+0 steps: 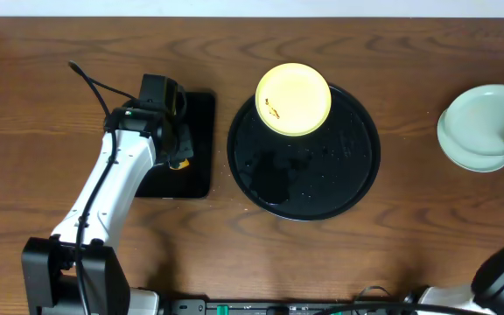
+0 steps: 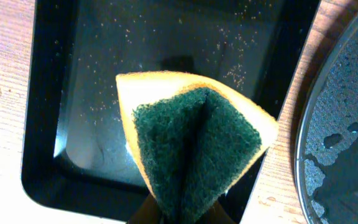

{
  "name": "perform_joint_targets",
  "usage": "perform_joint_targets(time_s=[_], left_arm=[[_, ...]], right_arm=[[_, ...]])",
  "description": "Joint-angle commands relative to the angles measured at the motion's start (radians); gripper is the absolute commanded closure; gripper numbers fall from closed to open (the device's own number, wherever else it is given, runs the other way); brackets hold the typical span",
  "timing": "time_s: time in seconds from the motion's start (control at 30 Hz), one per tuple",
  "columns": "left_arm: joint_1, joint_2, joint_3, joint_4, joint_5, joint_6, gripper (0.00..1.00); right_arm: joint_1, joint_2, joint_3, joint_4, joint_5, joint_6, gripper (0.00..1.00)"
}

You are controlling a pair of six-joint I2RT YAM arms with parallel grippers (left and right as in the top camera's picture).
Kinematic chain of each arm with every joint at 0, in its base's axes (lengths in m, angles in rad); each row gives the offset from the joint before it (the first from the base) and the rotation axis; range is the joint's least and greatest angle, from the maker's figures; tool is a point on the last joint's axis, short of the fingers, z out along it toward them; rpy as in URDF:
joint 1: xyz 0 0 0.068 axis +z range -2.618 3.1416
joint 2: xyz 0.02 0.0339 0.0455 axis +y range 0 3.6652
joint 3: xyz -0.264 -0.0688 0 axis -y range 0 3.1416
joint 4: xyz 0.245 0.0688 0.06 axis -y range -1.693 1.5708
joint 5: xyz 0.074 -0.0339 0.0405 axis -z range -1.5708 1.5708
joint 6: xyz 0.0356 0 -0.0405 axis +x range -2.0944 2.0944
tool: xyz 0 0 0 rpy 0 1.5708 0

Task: Clean dirty plates on tray and stack at the side
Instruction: 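Lift the lower pale green plate and stack it on the right plate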

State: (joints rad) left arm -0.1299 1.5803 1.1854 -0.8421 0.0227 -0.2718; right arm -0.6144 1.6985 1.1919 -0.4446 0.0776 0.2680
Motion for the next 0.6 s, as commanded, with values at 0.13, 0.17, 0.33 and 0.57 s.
perform_joint_targets(time_s=[0.13, 0.17, 0.33, 0.57], left_arm=[[0.001, 0.002, -0.004, -0.003, -0.012, 0.013, 0.92], [0.001, 0.002, -0.004, -0.003, -0.012, 0.013, 0.92], [0.001, 0.002, -0.004, -0.002, -0.012, 0.013, 0.92], [0.001, 0.002, -0.004, -0.003, -0.012, 0.013, 0.92]], right_arm=[[0.0, 0.171, 0.003, 0.063, 0.0, 0.015, 0.99], [0.0, 0.187, 0.003, 0.068, -0.008, 0.015, 0.99], [0.002, 0.249, 0.003, 0.066, -0.066, 0.015, 0.99], [0.058, 0.261, 0.003, 0.061, -0.146, -0.006, 0.96]])
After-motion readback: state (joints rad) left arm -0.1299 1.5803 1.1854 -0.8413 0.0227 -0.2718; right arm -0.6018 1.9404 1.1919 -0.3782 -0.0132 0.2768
